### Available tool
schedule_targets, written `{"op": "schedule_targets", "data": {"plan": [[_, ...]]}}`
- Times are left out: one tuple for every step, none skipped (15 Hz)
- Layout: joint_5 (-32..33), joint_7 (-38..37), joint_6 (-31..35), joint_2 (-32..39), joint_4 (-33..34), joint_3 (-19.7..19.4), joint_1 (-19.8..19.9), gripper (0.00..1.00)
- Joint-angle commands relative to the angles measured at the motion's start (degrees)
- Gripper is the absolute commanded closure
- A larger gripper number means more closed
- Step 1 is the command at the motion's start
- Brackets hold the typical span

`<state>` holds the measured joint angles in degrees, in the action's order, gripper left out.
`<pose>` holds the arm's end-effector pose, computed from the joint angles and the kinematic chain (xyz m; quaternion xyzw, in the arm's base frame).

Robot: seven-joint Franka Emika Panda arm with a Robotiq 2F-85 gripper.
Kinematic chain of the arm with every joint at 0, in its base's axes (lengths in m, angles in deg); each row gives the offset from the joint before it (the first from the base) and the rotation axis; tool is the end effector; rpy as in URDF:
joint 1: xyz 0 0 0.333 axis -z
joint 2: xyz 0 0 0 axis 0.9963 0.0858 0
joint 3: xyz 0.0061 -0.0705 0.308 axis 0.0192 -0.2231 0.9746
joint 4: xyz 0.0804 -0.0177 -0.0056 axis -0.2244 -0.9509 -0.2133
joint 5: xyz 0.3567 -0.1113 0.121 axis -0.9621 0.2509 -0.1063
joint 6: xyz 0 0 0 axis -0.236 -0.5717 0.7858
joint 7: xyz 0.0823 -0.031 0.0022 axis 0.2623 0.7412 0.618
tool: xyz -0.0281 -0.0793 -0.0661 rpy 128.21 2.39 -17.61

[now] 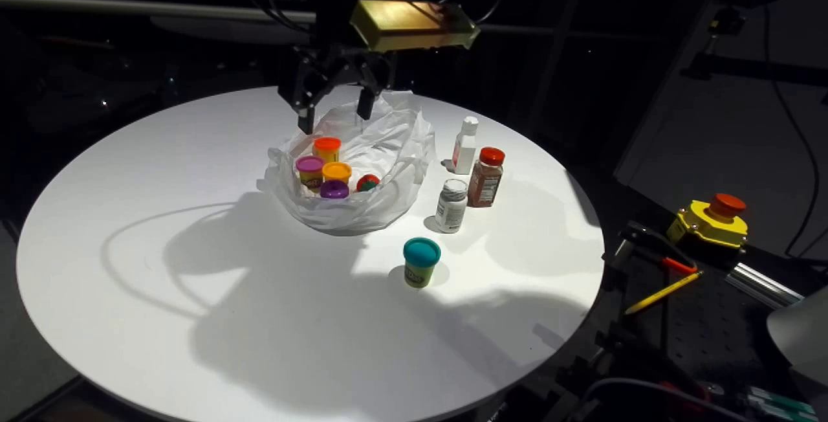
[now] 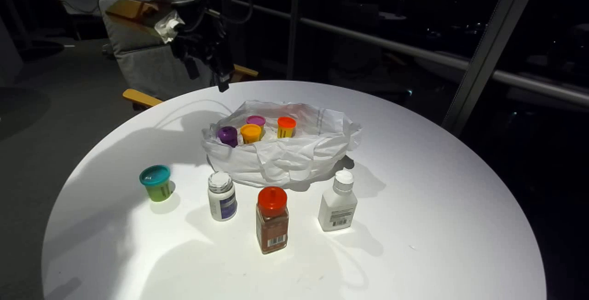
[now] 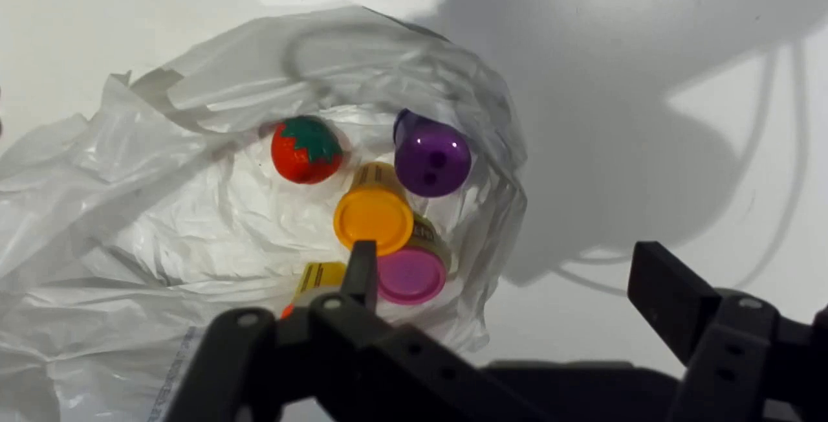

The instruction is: Remove the contents in the plastic bag and put them on the table.

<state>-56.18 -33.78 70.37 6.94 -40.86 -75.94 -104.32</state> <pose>0.5782 0.1662 0.2728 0.9917 -0.0516 0.1180 0.0070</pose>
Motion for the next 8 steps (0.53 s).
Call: {"op": "schedule_targets", "data": {"plan": [[-1.0,-3.5,-6.2,10.0,13.6,-0.3,1.3,0.00],[-0.8,-4.3,-7.8,12.2,16.1,-0.8,1.4,0.00],[-0.8,-5.1,-9.1,13.6,17.7,-1.3,1.5,0.00],[-0.7,-6.0,-10.1,16.0,20.3,-1.9,1.7,0.00],[-1.0,-6.6,-11.1,17.1,21.5,-2.2,2.1,0.00],[-1.4,-7.1,-12.2,19.0,23.7,-2.6,2.6,0.00],[-2.1,-7.1,-13.4,19.8,24.9,-2.3,3.3,0.00],[-2.8,-7.2,-14.6,21.3,26.9,-2.3,4.0,0.00]]}}
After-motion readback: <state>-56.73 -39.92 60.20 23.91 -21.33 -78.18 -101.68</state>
